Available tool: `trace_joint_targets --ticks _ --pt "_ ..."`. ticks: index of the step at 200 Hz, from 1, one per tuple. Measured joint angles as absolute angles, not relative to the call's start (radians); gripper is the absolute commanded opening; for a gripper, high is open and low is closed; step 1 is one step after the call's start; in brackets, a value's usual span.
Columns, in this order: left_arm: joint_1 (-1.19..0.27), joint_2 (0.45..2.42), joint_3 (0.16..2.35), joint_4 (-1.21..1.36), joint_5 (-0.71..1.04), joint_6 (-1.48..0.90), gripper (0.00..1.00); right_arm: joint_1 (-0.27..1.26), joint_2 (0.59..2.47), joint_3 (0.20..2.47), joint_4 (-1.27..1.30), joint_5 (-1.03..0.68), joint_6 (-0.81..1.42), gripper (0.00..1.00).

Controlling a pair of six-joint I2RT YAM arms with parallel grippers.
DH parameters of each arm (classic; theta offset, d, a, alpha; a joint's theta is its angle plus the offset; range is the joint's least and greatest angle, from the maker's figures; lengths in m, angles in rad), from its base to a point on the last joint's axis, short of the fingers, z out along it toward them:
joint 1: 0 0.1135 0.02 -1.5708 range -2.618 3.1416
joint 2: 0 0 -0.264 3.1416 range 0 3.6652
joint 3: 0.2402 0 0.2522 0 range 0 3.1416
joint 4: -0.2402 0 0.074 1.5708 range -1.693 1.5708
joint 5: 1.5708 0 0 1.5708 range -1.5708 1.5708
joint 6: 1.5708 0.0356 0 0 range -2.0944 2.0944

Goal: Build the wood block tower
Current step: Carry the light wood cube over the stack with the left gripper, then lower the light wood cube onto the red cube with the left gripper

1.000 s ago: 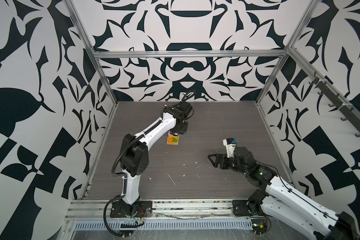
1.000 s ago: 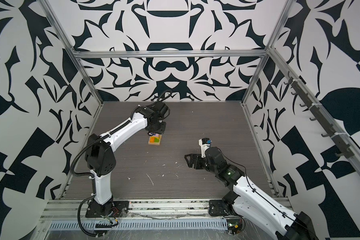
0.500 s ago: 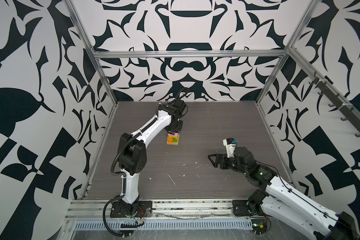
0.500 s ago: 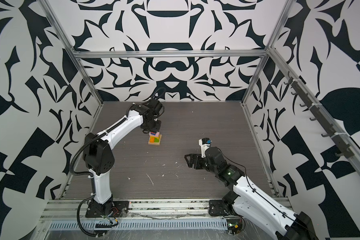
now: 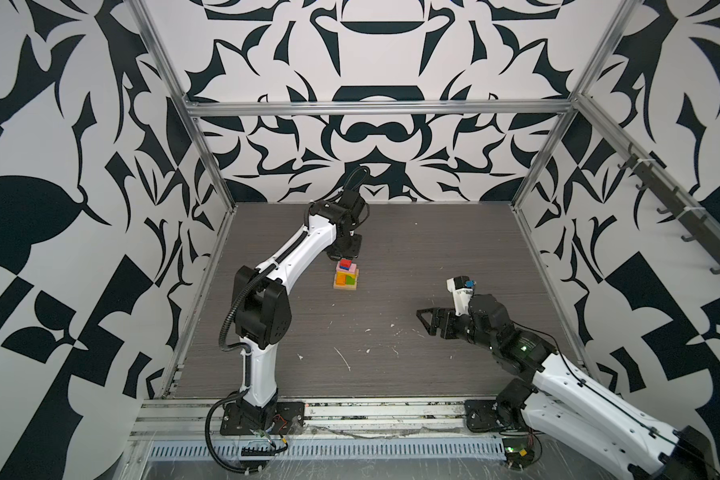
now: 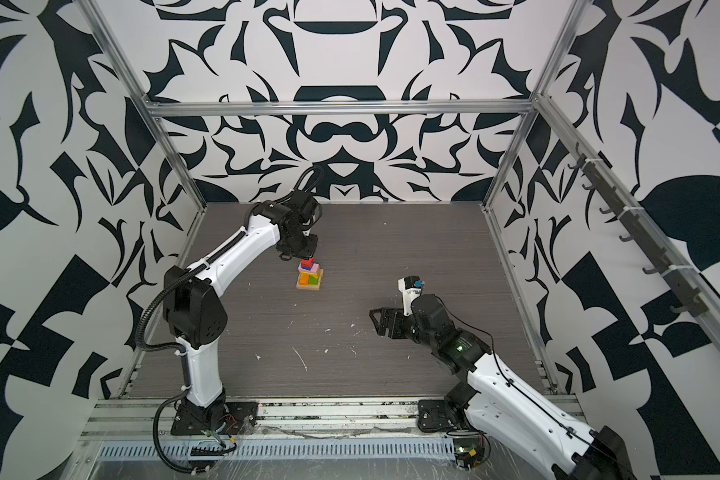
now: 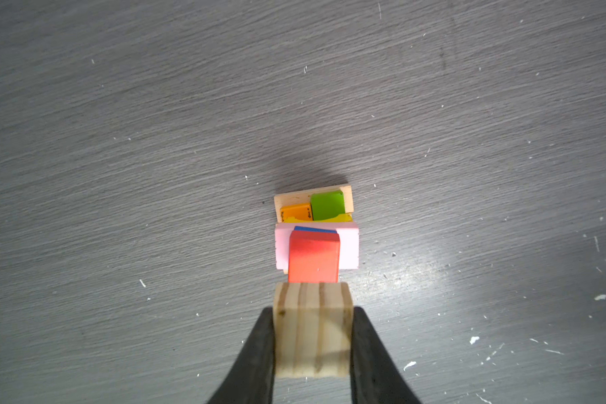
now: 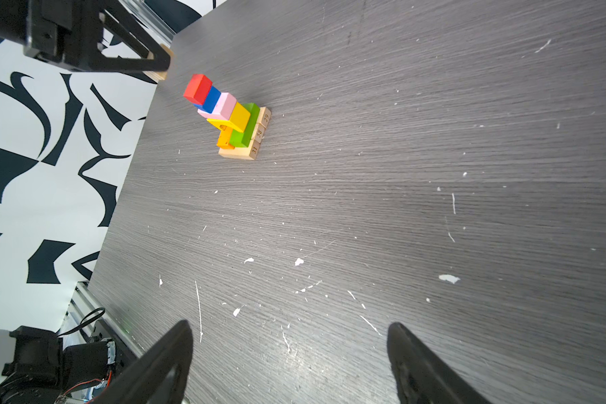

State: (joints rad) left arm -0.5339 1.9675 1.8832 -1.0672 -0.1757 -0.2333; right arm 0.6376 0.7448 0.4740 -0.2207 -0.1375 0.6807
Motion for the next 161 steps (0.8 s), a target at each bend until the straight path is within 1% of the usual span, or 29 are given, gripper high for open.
trace_joint_targets --ticks 161 --pt "-0.513 2.022 1.909 -1.075 -0.133 -0.212 0.31 0.638 0.747 0.474 -0.224 -0.138 0.678 0.9"
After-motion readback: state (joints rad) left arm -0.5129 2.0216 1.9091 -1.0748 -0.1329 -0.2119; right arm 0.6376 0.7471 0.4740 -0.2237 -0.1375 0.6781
